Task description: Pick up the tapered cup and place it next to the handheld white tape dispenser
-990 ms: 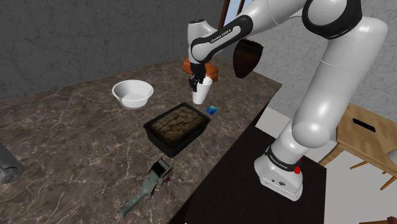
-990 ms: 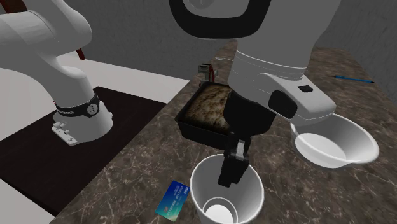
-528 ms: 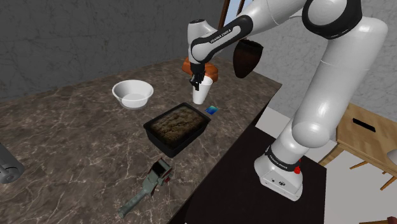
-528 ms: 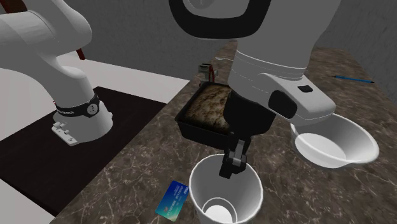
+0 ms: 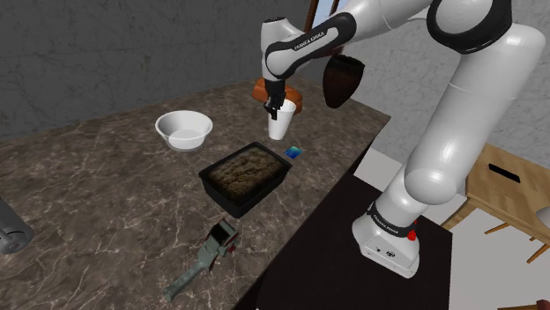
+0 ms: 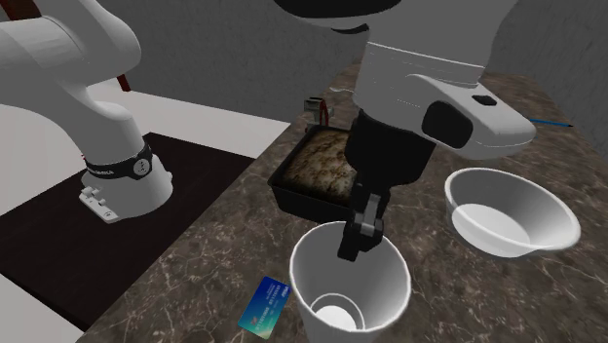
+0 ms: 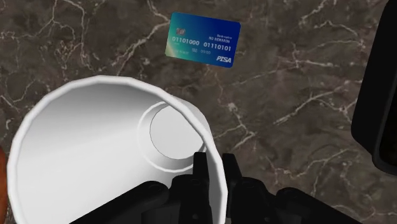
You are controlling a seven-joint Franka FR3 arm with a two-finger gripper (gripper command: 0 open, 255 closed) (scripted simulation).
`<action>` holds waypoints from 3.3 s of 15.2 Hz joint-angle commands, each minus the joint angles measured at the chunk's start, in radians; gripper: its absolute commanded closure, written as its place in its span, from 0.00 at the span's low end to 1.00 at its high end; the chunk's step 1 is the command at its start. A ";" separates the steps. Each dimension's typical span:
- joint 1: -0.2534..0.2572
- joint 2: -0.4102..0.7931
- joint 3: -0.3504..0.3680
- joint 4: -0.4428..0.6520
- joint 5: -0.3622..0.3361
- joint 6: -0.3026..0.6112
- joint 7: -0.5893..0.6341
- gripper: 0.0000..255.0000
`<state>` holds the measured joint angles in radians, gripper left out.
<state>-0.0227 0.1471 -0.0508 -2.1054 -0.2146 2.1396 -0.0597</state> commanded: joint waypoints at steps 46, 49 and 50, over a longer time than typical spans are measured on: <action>0.103 -0.152 0.103 0.347 0.052 -0.525 0.098 1.00; 0.138 -0.140 0.139 0.365 0.061 -0.542 0.167 1.00; 0.150 -0.134 0.151 0.373 0.064 -0.547 0.189 1.00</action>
<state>0.1147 -0.0006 0.0872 -1.7450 -0.1529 1.5942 0.1031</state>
